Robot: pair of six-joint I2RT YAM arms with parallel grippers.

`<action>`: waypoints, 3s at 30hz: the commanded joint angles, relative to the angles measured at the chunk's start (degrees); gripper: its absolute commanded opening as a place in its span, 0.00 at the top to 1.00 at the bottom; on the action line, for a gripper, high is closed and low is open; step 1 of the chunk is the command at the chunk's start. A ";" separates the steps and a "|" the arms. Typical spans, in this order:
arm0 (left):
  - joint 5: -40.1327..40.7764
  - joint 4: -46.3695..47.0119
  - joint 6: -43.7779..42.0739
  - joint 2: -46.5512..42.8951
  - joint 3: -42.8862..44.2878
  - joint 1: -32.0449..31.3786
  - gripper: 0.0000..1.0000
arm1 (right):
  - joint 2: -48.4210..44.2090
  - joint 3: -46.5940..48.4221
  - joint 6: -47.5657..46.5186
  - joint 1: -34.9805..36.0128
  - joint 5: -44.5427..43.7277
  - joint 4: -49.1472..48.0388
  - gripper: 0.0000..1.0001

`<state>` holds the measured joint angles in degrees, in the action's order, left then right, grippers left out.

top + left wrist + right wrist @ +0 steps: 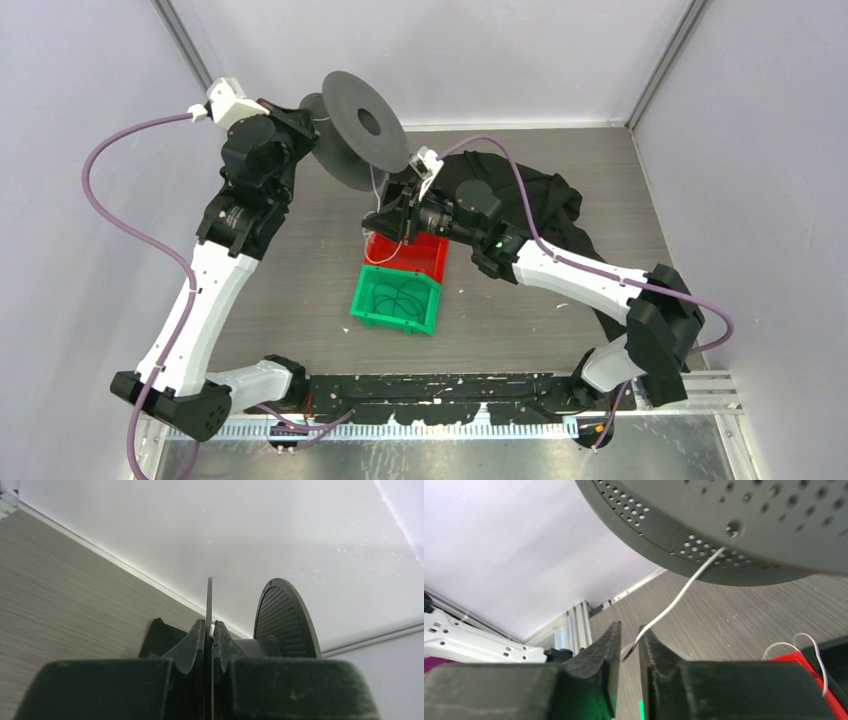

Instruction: Wrap the cables

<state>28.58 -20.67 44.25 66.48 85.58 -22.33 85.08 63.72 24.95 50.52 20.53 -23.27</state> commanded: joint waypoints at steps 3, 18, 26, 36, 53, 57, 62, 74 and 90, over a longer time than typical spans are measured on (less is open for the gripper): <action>-0.11 10.05 2.54 -2.16 4.28 -0.35 0.99 | 3.11 -2.59 7.93 0.50 -1.84 -19.28 0.60; -8.77 2.54 -3.45 -2.46 15.77 -1.05 0.99 | 2.01 -14.23 -3.10 0.50 -17.73 -30.97 0.16; -9.81 1.61 -5.28 -2.57 19.34 -1.05 0.99 | 2.77 -15.48 -4.11 0.49 -20.36 -32.05 0.12; -10.65 1.63 -5.21 -3.01 19.98 -1.05 0.99 | 10.31 -11.10 0.20 0.51 -24.08 -34.79 0.11; -9.97 0.80 -5.58 -3.96 20.25 -1.05 1.00 | 25.38 0.25 3.92 0.35 -23.95 -34.34 0.63; -8.94 1.28 -6.26 -4.33 19.62 -1.05 0.99 | 23.35 -0.65 3.74 0.06 -21.76 -31.96 0.99; -4.23 4.22 -10.76 -1.88 19.85 -1.05 0.99 | 14.41 -2.72 3.30 0.15 -18.36 -16.84 0.99; 9.68 13.81 -17.12 9.19 19.94 -1.12 1.00 | -8.28 -1.06 -4.56 4.37 -5.25 17.33 0.99; 9.08 12.36 -41.37 21.13 24.58 -5.75 0.99 | -18.03 25.52 -32.05 5.03 -2.53 59.37 0.99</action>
<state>40.01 -12.86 12.60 86.35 104.71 -26.09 69.89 81.95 4.36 55.51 19.14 27.07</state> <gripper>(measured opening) 0.043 0.026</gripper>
